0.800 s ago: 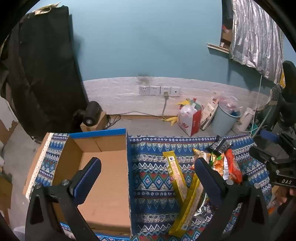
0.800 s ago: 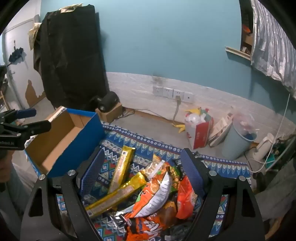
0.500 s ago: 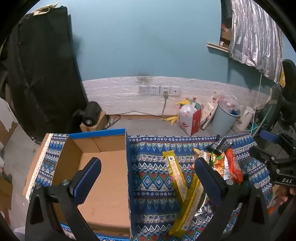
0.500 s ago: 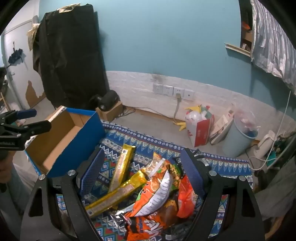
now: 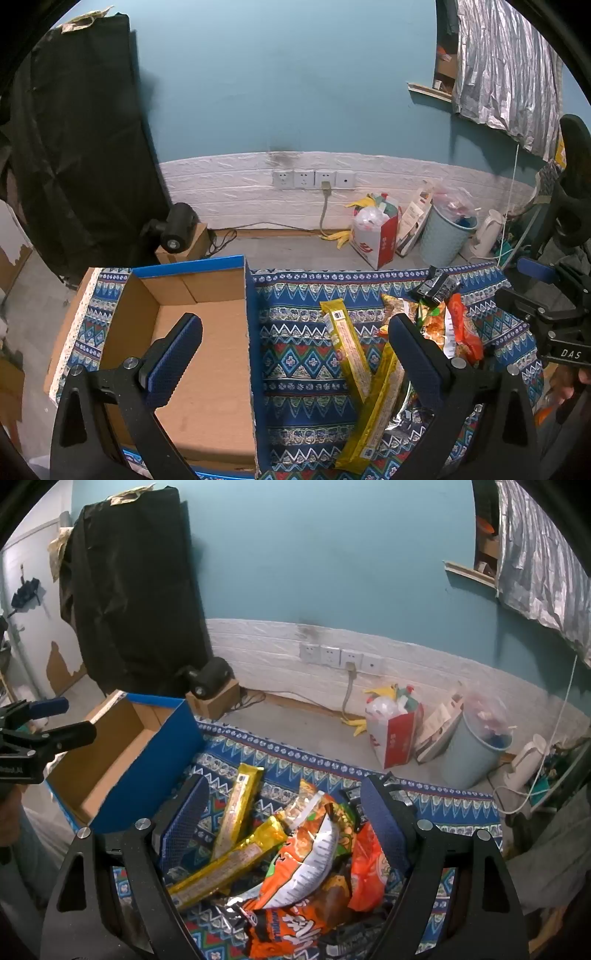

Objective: Organize snacks

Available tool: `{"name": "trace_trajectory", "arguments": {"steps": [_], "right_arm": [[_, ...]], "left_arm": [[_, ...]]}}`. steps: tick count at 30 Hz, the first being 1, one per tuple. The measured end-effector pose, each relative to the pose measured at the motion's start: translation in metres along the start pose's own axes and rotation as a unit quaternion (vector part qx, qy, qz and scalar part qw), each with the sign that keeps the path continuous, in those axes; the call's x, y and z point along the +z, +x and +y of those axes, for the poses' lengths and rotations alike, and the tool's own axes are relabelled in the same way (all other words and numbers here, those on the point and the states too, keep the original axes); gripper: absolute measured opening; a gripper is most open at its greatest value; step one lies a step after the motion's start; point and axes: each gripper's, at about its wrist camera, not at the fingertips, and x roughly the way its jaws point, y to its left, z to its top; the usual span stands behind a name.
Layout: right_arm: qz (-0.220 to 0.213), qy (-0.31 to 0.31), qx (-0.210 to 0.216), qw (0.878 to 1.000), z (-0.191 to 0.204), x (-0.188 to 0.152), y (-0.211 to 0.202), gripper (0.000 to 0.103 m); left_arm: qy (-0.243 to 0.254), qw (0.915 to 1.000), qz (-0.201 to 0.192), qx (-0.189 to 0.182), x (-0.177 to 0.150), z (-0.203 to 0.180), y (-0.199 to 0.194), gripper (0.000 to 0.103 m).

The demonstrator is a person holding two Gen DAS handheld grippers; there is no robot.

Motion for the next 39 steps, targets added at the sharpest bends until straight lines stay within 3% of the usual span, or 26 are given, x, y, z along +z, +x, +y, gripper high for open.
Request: {"name": "trace_trajectory", "arguments": {"steps": [39], "right_arm": [[0.012,0.021,0.004,1.000,-0.011,0.002,0.001,0.082]], "left_arm": [[0.013,0.9999,-0.001,-0.010,-0.003,-0.007,0.004,0.102]]}}
